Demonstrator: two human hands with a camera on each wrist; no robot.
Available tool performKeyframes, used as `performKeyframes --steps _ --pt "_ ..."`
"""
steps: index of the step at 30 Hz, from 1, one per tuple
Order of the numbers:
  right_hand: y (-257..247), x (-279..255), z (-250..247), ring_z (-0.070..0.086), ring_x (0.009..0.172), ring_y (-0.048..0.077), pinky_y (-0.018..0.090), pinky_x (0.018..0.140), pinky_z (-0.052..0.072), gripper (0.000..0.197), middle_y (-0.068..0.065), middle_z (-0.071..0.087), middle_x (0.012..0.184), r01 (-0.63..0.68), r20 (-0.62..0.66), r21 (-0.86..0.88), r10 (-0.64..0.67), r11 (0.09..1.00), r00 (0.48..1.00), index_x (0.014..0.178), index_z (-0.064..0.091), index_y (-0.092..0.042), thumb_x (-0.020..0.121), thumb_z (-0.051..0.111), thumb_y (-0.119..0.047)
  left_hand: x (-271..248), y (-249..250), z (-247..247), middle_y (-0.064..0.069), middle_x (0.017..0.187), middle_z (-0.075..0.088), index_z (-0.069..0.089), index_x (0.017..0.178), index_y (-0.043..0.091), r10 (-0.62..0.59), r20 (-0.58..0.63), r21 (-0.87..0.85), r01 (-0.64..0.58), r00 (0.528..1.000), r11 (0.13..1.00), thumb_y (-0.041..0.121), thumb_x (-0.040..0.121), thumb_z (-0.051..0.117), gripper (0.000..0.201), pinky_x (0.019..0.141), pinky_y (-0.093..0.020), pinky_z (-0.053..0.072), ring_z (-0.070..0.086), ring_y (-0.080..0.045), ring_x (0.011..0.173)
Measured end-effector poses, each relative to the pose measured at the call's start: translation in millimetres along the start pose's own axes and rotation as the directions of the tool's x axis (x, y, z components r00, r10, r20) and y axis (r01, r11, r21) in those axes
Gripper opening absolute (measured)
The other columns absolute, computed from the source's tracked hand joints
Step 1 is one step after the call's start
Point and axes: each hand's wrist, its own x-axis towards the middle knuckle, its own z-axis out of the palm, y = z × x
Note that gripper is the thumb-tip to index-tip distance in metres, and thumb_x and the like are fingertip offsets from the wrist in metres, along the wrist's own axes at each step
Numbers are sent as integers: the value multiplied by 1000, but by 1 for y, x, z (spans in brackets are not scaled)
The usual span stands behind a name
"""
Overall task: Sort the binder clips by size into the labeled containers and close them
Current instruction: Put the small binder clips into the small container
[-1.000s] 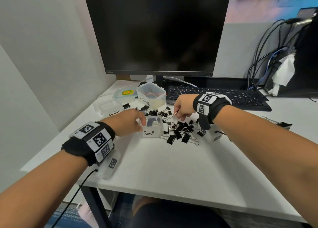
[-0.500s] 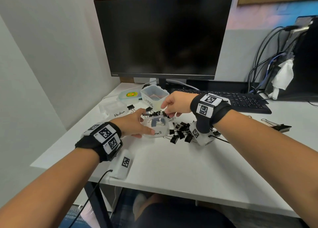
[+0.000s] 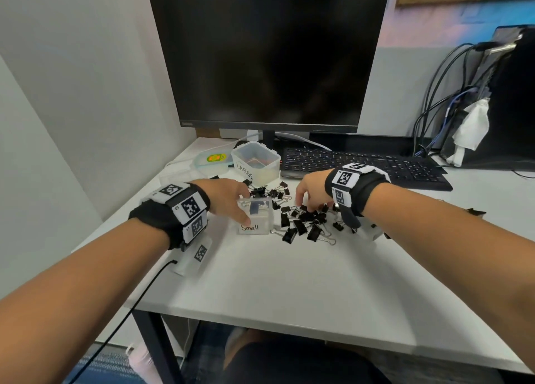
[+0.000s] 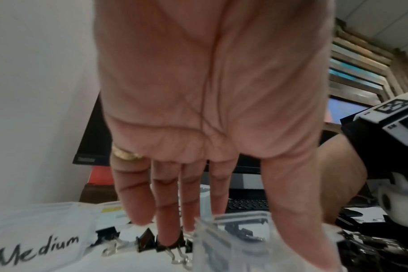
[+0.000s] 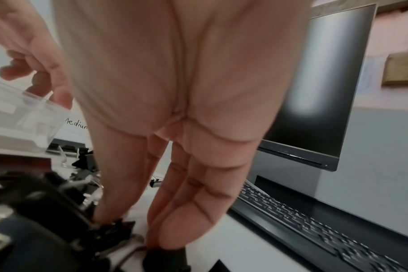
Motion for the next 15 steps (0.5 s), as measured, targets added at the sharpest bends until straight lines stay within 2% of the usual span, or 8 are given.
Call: performKeyframes --steps 4,7,10,13,15 --pt "5 6 4 60 72 15 16 51 49 28 4 65 98 -3 -44 0 3 1000 999 109 69 -13 81 71 -12 5 3 -12 6 139 46 37 141 30 -9 28 92 7 1000 996 61 82 59 70 105 -37 39 50 -18 121" --pt "8 9 5 61 73 15 18 52 50 23 5 67 100 -3 -45 8 3 1000 999 104 68 -13 81 71 -11 9 11 -23 5 140 47 39 140 28 41 9 112 -42 999 993 55 89 53 59 105 -34 39 48 -18 122" --pt "10 10 5 59 65 11 18 51 49 22 2 65 93 -3 -64 14 4 1000 998 102 67 -13 81 70 -10 14 17 -27 2 142 43 33 144 30 5 167 97 -21 986 995 46 83 67 71 101 -35 45 49 -21 123" --pt "10 11 4 62 69 14 20 51 50 24 -1 64 89 6 -44 57 -4 998 999 105 64 -15 82 70 -10 20 18 -21 -8 132 50 35 142 29 -8 255 26 2 967 1000 33 77 78 78 92 -38 54 59 -24 110" --pt "10 12 5 63 67 15 19 47 49 24 -4 62 80 22 -31 81 -20 996 999 105 65 -17 83 69 -10 24 18 -17 -10 127 54 39 138 29 15 238 -25 -9 971 1000 30 76 79 74 84 -31 57 64 -20 90"
